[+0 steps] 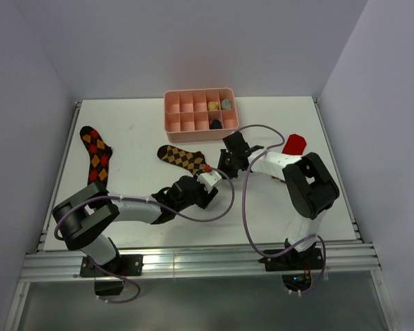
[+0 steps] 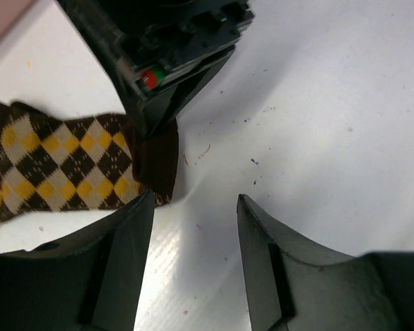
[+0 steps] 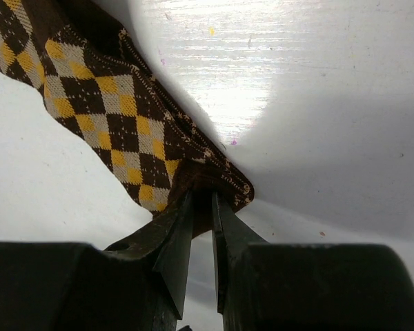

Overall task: Roll the socks
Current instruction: Roll the sock at the center of the board.

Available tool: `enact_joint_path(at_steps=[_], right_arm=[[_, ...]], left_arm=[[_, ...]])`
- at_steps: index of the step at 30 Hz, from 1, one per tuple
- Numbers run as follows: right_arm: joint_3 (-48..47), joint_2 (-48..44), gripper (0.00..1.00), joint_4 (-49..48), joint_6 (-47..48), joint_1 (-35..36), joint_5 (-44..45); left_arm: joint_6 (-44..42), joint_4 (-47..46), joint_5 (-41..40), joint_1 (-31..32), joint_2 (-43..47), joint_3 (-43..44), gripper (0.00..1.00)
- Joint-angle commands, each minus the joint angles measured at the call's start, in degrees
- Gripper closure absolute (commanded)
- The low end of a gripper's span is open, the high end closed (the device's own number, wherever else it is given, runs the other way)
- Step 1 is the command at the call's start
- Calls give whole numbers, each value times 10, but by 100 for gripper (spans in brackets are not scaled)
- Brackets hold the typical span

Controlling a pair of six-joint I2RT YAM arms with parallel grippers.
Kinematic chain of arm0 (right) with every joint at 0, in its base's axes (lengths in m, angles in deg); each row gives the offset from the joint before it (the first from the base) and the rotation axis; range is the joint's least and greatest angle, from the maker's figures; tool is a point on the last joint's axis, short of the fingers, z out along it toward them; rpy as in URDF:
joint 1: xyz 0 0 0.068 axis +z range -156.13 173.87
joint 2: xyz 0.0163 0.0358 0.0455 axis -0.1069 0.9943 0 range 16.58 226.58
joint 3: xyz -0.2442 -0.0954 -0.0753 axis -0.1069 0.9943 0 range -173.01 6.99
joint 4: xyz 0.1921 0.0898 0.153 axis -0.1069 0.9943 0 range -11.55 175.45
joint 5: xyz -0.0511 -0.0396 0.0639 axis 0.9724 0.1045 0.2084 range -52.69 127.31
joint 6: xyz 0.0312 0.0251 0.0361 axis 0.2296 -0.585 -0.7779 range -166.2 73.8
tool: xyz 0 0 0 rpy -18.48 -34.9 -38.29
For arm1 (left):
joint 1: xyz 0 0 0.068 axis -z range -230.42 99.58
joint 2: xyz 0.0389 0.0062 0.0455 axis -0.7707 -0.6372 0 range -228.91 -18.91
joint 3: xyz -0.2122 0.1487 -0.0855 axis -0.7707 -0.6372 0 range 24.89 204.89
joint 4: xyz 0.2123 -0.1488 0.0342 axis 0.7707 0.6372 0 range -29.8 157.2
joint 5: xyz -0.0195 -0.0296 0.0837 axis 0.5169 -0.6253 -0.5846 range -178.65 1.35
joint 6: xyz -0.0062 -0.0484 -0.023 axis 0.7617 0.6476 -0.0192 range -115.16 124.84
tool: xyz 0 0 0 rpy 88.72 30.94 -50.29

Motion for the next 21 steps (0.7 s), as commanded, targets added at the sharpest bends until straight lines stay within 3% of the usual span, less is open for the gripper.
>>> enact_joint_path(at_steps=[1, 21], right_arm=[[-9, 18, 76, 38, 15, 3, 20], [0, 2, 76, 29, 12, 4, 0]], left_arm=[[-89, -71, -54, 25, -16, 3, 43], [-163, -192, -55, 33, -128, -9, 36]])
